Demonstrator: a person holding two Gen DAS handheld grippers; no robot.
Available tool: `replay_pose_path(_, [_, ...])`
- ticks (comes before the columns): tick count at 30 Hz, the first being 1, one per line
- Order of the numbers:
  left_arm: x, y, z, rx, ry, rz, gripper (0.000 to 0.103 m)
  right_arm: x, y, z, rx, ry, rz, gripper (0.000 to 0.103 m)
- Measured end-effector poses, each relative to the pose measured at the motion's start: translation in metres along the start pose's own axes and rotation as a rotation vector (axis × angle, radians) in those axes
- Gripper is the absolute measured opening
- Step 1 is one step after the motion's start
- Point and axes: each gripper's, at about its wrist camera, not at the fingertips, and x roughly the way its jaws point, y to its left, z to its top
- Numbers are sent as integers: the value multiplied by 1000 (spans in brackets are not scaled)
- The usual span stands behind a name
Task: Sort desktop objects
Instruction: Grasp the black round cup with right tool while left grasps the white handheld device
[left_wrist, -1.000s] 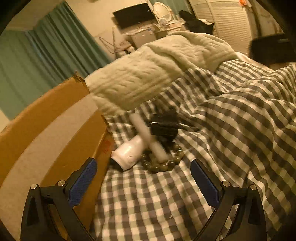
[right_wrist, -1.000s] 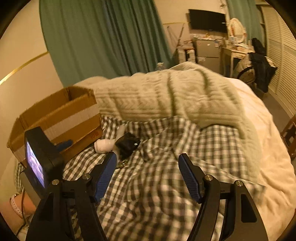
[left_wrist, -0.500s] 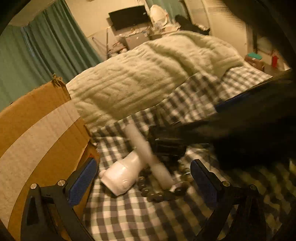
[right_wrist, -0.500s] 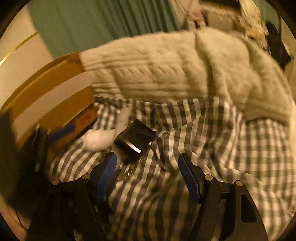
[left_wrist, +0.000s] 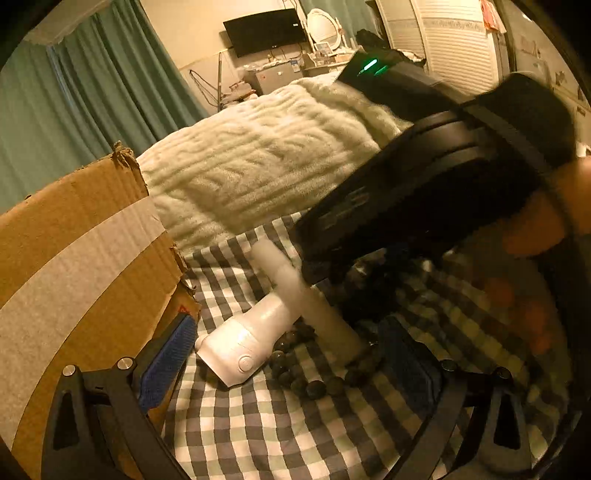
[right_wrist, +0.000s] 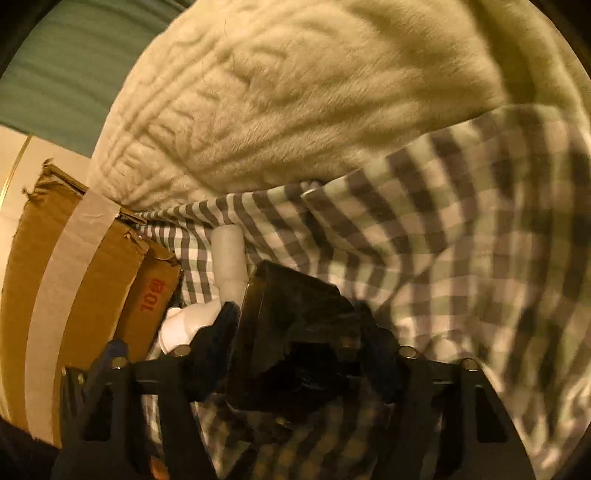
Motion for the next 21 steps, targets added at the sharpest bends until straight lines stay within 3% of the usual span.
replay_pose_path(4, [-2,-1,3,-19,14,-11,101,-34,-4,-19,-40,-76,-3,61])
replay_pose_path(6, [-3,0,5,-52,20,-37,101,-64,-6,-32,-54,-156,-22,61])
replay_pose_path(10, [17,16,10,-287,97,-116,98,-106,-22,-47,-29,-281,-2,61])
replay_pose_path(15, [41,16,23,-343,112,-66,72,-119,-39,-54,3,-317,15,61])
replay_pose_path(16, [49,15,25,-345,136,-74,63,-118,-39,-60,6,-313,14,61])
replay_pose_path(19, [57,11,27,-321,154,-47,12,-117,-42,-60,1,-307,15,61])
replay_pose_path(21, [52,12,25,-329,143,-50,12,-115,-33,-54,-4,-305,13,61])
